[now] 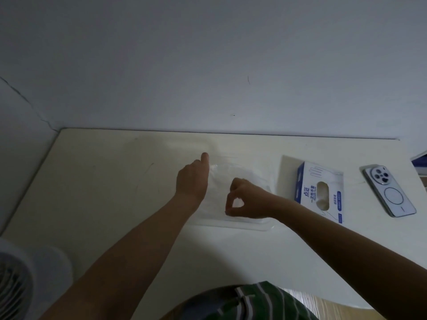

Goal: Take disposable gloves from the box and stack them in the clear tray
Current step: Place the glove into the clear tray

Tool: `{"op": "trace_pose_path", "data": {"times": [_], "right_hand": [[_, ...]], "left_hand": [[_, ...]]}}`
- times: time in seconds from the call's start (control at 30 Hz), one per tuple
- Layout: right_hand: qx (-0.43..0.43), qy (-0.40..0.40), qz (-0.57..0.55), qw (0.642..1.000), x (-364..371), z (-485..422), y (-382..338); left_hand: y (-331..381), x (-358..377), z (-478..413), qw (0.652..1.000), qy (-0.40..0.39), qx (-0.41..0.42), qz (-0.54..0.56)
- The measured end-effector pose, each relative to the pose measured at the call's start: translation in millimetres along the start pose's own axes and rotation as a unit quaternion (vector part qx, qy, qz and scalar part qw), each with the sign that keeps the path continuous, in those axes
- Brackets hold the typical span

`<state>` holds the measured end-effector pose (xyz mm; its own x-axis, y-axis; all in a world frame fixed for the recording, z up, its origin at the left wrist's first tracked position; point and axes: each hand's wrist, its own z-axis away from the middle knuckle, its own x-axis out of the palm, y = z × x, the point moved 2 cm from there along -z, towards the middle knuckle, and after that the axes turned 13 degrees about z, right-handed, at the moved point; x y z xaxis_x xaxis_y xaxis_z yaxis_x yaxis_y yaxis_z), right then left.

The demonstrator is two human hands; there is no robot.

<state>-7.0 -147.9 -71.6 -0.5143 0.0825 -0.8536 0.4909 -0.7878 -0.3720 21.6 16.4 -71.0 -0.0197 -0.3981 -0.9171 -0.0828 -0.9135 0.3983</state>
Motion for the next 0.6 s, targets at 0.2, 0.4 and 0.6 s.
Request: {"op": "trace_pose_path", "data": {"times": [0.2, 0.4, 0.6], "right_hand": [[0.023, -0.053, -0.006, 0.998, 3, -12, -3], [0.055, -0.063, 0.004, 0.997, 8, -22, -8], [0.19, 0.011, 0.05, 0.98, 6, -24, 6]], "left_hand": [[8, -4, 4, 0.987, 0.048, 0.088, -0.128], [15, 10, 11, 0.986, -0.14, 0.087, -0.022], [-14, 34, 15, 0.952, -0.303, -0.05, -0.012]]}}
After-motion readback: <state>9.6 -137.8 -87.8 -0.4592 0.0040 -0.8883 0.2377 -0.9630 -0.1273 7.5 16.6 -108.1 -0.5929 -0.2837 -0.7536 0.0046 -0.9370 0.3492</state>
